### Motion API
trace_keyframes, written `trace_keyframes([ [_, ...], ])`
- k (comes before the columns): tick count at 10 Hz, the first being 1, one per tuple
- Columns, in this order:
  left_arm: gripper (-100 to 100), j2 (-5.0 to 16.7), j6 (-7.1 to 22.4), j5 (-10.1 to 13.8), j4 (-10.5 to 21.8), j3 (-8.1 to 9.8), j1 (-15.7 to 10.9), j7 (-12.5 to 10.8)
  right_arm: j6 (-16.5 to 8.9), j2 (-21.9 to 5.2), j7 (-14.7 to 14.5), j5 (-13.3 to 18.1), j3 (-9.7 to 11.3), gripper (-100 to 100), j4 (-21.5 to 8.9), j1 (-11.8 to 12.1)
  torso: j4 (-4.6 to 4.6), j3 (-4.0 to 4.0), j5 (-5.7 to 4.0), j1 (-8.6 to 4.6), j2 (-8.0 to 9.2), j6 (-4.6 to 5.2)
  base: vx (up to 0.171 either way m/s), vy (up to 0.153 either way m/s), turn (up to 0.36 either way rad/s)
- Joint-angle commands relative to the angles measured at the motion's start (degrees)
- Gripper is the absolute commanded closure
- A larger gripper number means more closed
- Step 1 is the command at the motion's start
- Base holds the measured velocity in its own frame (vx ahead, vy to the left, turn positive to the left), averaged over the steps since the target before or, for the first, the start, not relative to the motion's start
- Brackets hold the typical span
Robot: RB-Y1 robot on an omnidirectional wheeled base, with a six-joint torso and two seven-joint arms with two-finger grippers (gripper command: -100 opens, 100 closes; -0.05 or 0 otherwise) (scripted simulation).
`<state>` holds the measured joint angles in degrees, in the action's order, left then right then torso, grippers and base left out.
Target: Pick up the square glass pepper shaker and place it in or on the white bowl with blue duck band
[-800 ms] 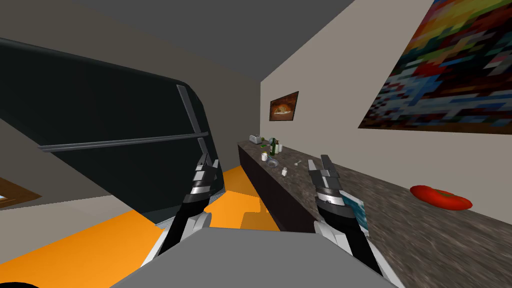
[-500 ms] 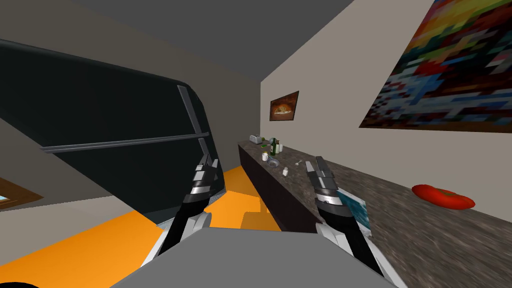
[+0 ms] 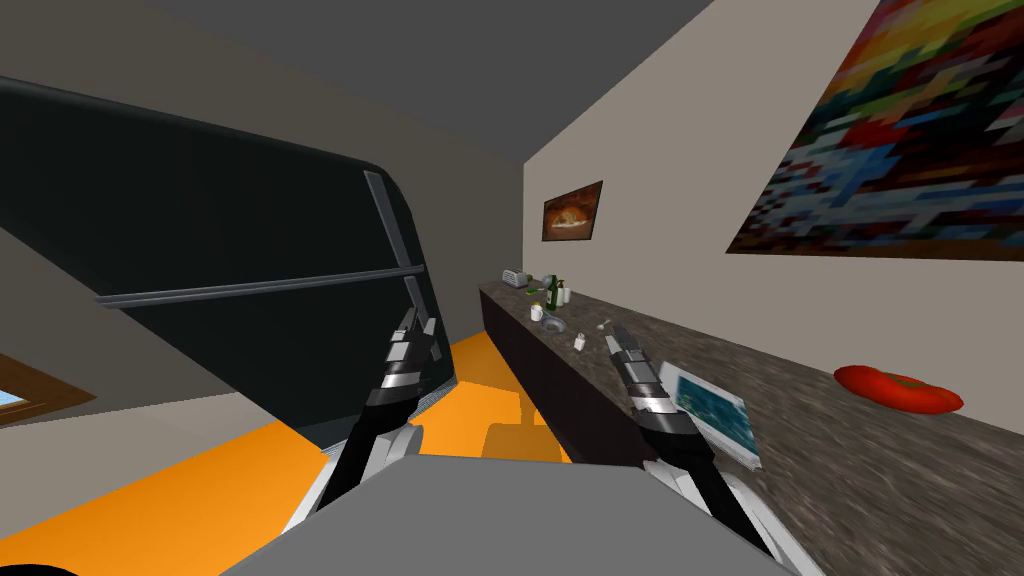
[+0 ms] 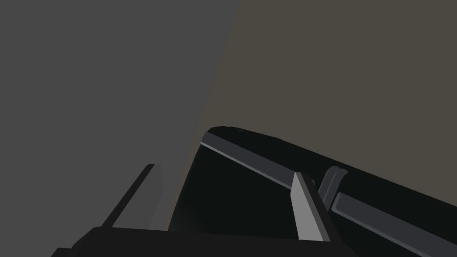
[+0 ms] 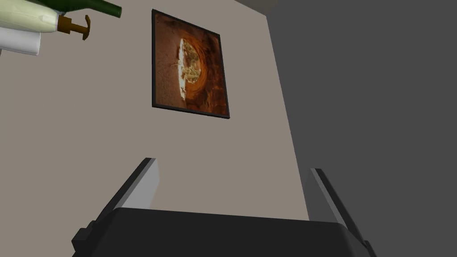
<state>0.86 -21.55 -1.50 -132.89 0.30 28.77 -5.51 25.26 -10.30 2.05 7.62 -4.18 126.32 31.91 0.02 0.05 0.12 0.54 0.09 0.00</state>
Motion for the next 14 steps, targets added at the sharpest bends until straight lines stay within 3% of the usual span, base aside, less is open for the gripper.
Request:
trace_keyframes([
  [1, 0, 0.0, 0.0, 0.0, 0.0, 0.0, 0.0, 0.0, -2.12, -2.16, -0.51, 1.32, -0.11, -100, -1.55, 0.42, 0.0, 0.0, 0.0, 0.0, 0.0, 0.0, -0.019, 0.139, -0.013],
  [8, 0, 0.0, 0.0, 0.0, 0.0, 0.0, 0.0, 0.0, -8.07, -9.78, -2.43, 6.53, -1.06, -100, -10.61, 2.11, 0.0, 0.0, -0.03, -0.15, -0.01, 0.0, -0.025, 0.137, -0.008],
  [9, 0, 0.0, 0.0, 0.0, 0.0, 0.0, 0.0, 0.0, -8.07, -9.78, -2.43, 6.53, -1.06, -100, -10.61, 2.11, 0.0, -0.02, 0.01, 0.02, -0.04, -0.01, -0.004, 0.12, -0.014],
  [14, 0, 0.0, 0.0, 0.0, 0.0, 0.0, 0.01, 0.0, -13.67, -16.41, -5.22, 10.1, -2.1, -100, -18.45, 2.94, -0.05, -0.15, 0.01, 0.0, -0.29, -0.01, 0.029, 0.138, 0.0],
])
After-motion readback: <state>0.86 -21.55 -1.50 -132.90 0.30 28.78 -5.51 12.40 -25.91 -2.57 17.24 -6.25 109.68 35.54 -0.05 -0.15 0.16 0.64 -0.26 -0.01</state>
